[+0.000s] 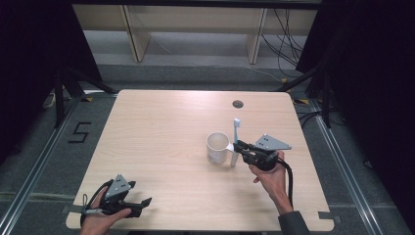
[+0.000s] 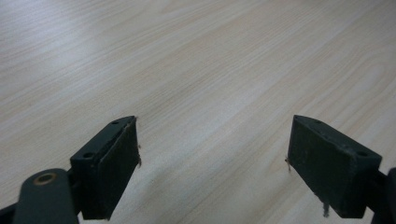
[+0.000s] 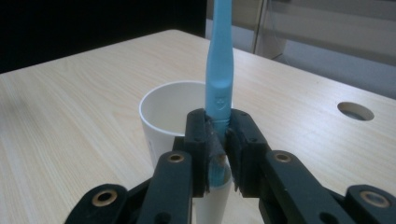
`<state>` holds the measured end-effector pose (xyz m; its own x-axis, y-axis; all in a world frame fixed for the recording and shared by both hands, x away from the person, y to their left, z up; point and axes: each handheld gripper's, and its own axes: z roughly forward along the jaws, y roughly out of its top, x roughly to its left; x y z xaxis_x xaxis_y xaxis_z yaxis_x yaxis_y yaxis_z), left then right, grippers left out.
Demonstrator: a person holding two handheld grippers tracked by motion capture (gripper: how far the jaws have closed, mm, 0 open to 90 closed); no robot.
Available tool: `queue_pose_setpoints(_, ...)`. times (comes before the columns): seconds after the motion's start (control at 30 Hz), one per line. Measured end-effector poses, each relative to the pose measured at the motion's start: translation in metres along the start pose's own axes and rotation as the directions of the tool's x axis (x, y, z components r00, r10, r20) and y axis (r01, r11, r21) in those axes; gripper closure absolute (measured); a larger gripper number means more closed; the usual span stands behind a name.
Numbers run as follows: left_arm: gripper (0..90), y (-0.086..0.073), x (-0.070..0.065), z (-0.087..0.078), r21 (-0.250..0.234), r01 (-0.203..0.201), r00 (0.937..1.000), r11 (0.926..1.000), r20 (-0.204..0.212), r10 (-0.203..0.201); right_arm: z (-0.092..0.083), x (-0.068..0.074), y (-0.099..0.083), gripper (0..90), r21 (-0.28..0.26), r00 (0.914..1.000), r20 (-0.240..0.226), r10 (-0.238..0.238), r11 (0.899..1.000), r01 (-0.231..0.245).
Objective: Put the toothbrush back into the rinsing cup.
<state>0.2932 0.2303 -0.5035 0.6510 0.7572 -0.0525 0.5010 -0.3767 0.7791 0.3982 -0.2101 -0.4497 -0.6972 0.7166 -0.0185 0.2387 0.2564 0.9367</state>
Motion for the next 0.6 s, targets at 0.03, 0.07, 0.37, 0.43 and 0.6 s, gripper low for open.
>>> queue_pose_setpoints(0.03, 15.9, 0.000, 0.000, 0.000, -0.001, -0.001, 1.0000, 1.0000, -0.003, 0.001, 0.000, 0.001, -0.001, 78.7, 0.011, 1.0000, -0.006, 0.002, 1.000, -0.002)
queue_pose_setpoints(0.07, 15.9, 0.000, 0.000, 0.000, 0.007, -0.001, 1.0000, 1.0000, -0.009, 0.001, -0.001, 0.002, -0.001, 78.7, 0.029, 0.9999, -0.002, 0.015, 0.999, -0.015)
queue_pose_setpoints(0.37, 15.9, 0.000, 0.000, 0.000, 0.000, -0.003, 1.0000, 1.0000, 0.002, 0.003, -0.001, 0.000, -0.003, 75.1, 0.032, 0.9992, -0.011, 0.038, 0.999, -0.037)
queue_pose_setpoints(0.43, 15.9, 0.000, 0.000, 0.000, -0.003, 0.002, 1.0000, 1.0000, -0.005, -0.002, -0.002, -0.002, -0.003, 72.6, 0.015, 0.9999, 0.004, 0.010, 1.000, -0.010)
queue_pose_setpoints(0.6, 15.9, 0.000, 0.000, 0.000, 0.003, 0.002, 1.0000, 1.0000, -0.005, -0.002, -0.011, 0.000, 0.001, 58.4, 0.031, 0.9985, 0.008, 0.054, 0.998, -0.054)
